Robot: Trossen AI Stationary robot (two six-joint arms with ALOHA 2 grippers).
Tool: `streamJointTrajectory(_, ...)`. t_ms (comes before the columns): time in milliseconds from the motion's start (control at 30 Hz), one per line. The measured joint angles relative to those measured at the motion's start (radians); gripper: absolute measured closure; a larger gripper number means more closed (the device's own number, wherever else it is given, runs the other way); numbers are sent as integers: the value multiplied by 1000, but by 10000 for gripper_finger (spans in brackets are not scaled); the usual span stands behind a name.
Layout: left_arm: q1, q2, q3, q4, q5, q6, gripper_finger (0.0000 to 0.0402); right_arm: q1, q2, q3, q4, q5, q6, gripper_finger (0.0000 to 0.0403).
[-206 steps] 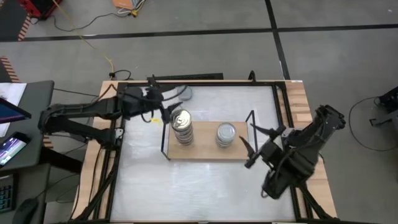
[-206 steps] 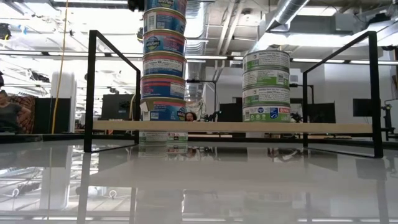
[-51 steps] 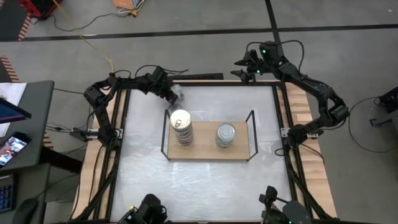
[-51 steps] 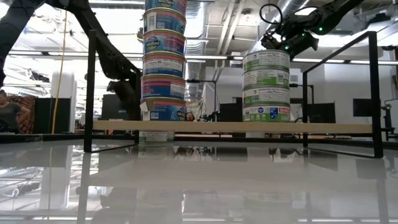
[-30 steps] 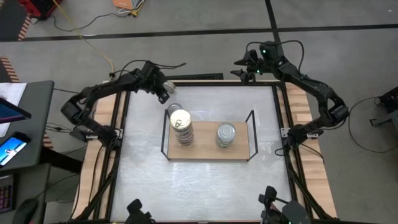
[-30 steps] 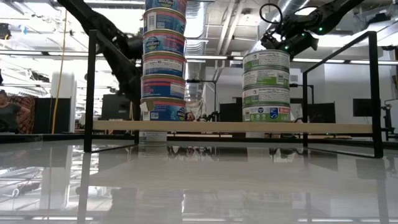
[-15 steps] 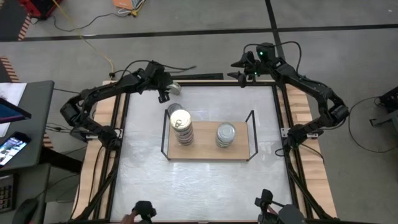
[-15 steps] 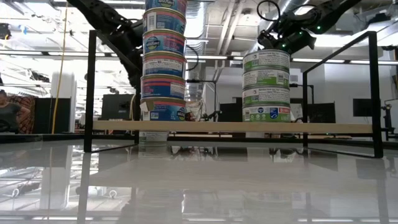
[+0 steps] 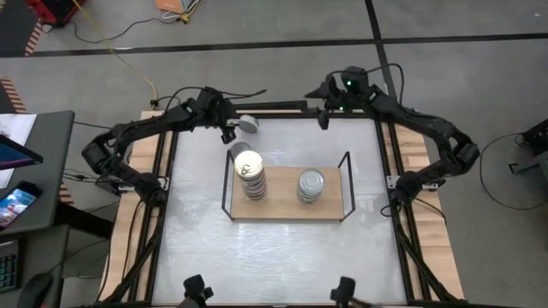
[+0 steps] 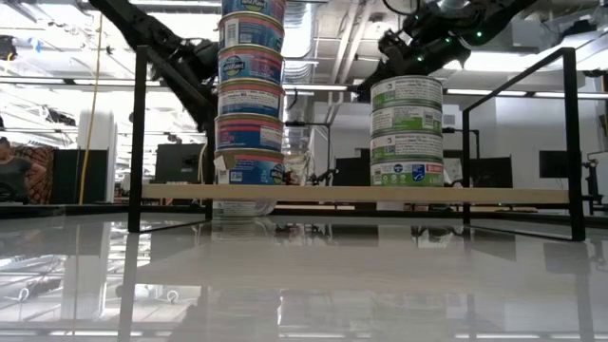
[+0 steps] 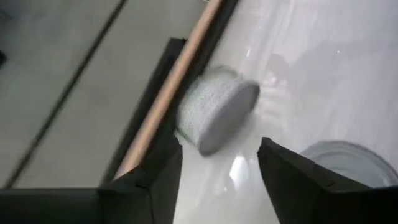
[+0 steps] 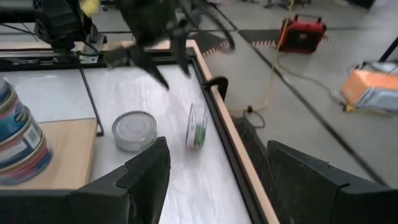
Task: Stack canned seafood by type on shelf
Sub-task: Stack the green tuna can on top of the green tuna can on the shelf
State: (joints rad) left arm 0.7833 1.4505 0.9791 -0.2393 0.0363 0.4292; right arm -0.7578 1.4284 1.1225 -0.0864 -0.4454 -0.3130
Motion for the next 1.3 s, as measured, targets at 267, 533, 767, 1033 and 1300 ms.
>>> streamJointTrajectory(267, 0, -105, -210, 276, 38, -101, 243, 107, 108, 0, 138, 106, -1, 113)
streamJointTrajectory(533, -15, -307, -368, 415, 27, -246, 248, 142, 327, 81, 351, 151, 108, 113)
streamJointTrajectory(767, -19, -318, -430, 511, 29, -341, 249, 183, 514, 303, 243, 171, 141, 113)
streamJointTrajectory(1033, -26, -299, -433, 520, 29, -338, 249, 203, 628, 421, 207, 190, 199, 113)
streamJointTrajectory(1300, -23, -304, -461, 542, 4, -215, 249, 276, 731, 573, 19, 301, 204, 113)
